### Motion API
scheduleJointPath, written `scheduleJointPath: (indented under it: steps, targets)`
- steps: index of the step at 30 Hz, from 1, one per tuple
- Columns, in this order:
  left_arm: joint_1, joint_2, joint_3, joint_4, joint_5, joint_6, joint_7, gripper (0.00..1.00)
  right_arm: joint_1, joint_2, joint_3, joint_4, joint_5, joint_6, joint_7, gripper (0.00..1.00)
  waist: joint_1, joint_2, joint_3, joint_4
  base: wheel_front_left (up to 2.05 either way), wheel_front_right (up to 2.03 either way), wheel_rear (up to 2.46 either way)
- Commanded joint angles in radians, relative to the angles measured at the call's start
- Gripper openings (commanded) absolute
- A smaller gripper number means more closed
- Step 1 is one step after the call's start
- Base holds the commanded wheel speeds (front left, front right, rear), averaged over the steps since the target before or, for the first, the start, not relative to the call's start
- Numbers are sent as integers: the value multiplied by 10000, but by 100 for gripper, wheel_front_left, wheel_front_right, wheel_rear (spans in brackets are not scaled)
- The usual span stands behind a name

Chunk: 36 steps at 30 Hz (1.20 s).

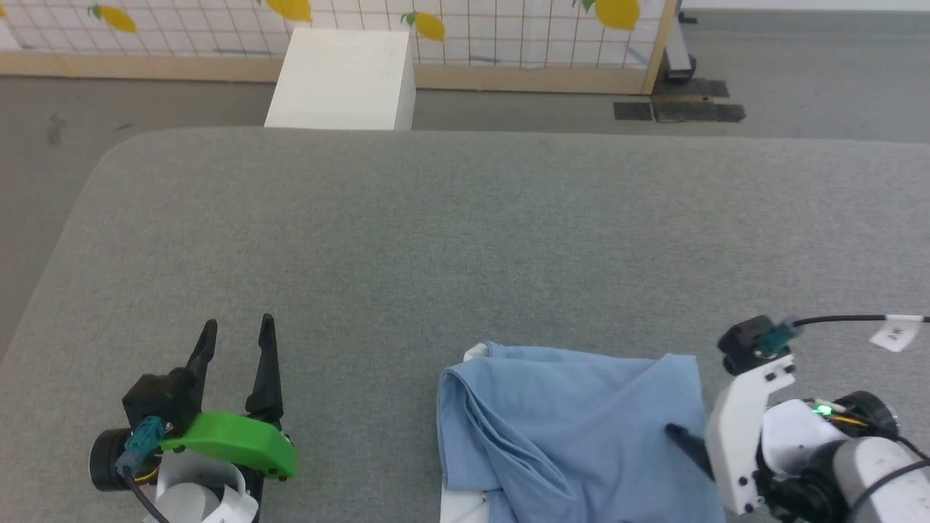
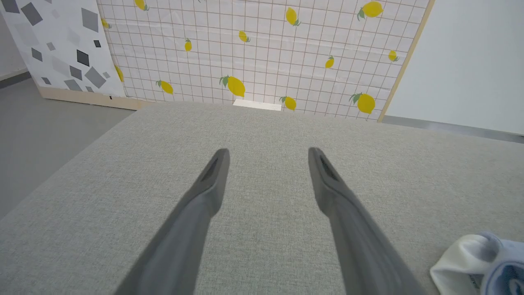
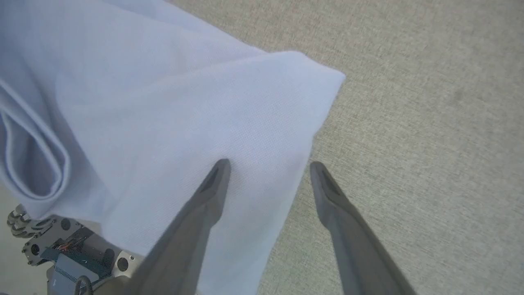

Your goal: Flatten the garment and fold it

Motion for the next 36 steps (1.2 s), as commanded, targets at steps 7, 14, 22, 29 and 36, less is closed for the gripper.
scheduleJointPath:
  steps: [7,14,22,29,36]
  targets:
    - [-438,-65,-59,38,-1,27,-79,100,-457,200,629,923,-461,-13,188,100,0,0,581,376,0,0,0]
    - [-621,-110,-113,136,31,-22,-98,100,-525,327,930,1812,-435,-13,232,100,0,0,738,503,0,0,0]
    - [-682,-144,-136,246,14,-83,-112,100,-487,218,1089,2148,220,-13,477,0,0,0,697,546,0,0,0]
    - [-595,-140,-129,333,-17,-131,-119,100,-581,-67,1207,1900,485,-13,244,0,0,0,462,523,0,0,0]
    - [-496,-142,-148,381,-29,-147,-123,100,-746,-444,1515,1413,698,-13,223,0,0,0,174,465,0,0,0]
